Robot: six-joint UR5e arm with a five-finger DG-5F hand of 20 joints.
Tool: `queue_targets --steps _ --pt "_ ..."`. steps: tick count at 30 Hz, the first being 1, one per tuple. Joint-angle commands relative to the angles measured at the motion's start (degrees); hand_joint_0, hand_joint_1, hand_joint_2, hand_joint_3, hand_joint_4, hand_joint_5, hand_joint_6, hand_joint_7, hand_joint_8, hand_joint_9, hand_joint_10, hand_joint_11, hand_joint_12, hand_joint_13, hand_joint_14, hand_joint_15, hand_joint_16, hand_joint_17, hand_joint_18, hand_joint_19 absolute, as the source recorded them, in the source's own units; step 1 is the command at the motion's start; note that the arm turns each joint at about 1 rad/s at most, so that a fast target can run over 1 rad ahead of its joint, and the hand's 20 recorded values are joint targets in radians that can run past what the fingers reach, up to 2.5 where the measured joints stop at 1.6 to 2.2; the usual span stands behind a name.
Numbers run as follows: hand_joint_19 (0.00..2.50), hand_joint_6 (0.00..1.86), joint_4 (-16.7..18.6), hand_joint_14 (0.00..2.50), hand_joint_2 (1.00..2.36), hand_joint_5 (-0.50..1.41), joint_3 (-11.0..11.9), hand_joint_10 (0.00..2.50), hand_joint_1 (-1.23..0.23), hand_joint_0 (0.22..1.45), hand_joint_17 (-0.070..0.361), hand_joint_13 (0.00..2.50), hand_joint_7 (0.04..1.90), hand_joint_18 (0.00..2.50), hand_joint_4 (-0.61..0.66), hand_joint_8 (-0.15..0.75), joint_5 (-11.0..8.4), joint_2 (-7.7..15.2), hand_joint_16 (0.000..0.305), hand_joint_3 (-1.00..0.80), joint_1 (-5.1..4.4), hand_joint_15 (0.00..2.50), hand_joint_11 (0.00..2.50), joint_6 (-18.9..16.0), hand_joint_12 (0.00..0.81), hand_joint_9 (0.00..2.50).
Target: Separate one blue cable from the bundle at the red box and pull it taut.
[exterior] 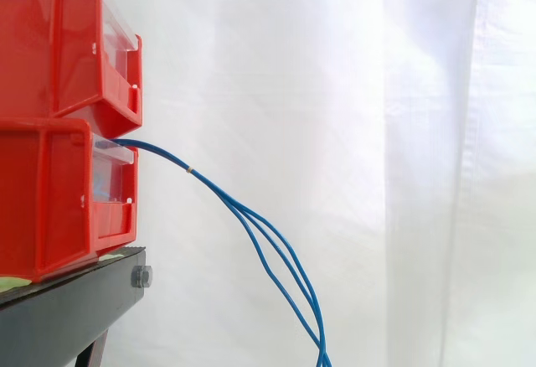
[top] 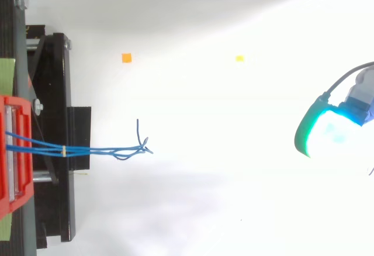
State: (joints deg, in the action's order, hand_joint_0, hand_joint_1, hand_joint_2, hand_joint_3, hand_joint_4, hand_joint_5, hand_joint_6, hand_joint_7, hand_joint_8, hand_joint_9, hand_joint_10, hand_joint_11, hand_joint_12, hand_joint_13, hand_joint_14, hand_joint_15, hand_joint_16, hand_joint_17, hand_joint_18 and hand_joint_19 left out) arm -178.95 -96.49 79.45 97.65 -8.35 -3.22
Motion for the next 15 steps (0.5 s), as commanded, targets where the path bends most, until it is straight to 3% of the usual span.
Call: queue_targets --steps 1,6,15 --pt "0.58 0.5 0.0 0.01 1.0 -0.23 0.0 0.01 -0.6 0.51 0.12 0.56 0.75 0.4 0.12 0.203 0.0 0.0 0.053 -0.5 0.0 0.32 0.41 0.0 0.293 0.56" --pt "0.58 0.5 -4.5 0.01 1.0 -0.23 0.1 0.01 -0.6 0.51 0.12 0.57 0.76 0.4 0.13 0.204 2.9 -0.4 0.053 -0.5 0.0 0.33 0.42 0.0 0.292 0.56" --pt "0.58 0.5 -4.3 0.01 1.0 -0.22 0.1 0.01 -0.6 0.51 0.119 0.58 0.76 0.41 0.14 0.207 2.9 -0.4 0.053 -0.5 -0.44 0.34 0.44 0.1 0.293 0.58"
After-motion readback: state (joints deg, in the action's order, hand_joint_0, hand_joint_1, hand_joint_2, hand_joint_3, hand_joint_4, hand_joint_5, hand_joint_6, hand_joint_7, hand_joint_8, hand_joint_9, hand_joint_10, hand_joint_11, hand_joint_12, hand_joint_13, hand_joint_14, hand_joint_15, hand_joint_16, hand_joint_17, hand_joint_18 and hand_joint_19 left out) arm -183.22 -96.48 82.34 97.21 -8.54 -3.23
